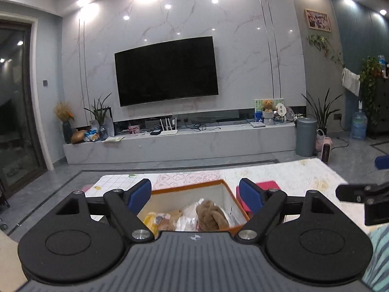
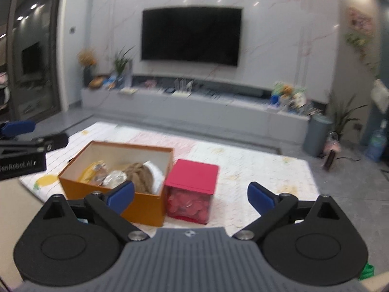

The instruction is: Organize soft objects

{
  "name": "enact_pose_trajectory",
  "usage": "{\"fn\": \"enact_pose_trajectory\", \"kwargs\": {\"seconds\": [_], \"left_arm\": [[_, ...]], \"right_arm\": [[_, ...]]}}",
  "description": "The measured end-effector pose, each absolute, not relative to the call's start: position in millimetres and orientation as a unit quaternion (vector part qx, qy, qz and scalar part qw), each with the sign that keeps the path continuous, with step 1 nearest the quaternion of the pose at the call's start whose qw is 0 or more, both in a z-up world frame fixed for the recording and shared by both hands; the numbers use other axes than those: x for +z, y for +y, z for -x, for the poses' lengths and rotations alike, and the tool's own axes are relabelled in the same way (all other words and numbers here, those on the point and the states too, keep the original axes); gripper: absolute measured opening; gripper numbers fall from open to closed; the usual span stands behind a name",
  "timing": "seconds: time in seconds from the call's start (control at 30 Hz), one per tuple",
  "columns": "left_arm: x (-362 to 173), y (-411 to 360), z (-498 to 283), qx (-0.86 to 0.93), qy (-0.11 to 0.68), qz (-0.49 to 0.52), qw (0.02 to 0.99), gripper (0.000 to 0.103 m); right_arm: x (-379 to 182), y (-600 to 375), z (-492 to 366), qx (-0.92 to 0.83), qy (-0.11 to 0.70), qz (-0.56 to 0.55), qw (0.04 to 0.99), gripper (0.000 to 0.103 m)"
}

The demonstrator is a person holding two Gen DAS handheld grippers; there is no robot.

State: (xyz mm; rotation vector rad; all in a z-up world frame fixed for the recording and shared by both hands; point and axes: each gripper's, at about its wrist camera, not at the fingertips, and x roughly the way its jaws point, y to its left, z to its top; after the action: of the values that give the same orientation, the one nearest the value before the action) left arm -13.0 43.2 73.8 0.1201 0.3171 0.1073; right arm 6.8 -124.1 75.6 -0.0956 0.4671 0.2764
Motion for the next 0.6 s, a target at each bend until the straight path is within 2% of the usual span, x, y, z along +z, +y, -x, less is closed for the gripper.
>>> {"fn": "enact_pose_trajectory", "kwargs": {"seconds": [0.17, 0.6], "left_arm": [[45, 38, 26, 0.068, 0.175, -0.025, 0.982, 0.096], [-3, 54, 53, 0.092, 0.200, 0.024, 0.975, 0.096]], "right_arm": [[50, -128, 24, 0.084, 0.198, 0.021, 0.976, 0.098], [-1, -121, 54, 0.026, 0.182, -0.016, 0.983, 0.100]]}}
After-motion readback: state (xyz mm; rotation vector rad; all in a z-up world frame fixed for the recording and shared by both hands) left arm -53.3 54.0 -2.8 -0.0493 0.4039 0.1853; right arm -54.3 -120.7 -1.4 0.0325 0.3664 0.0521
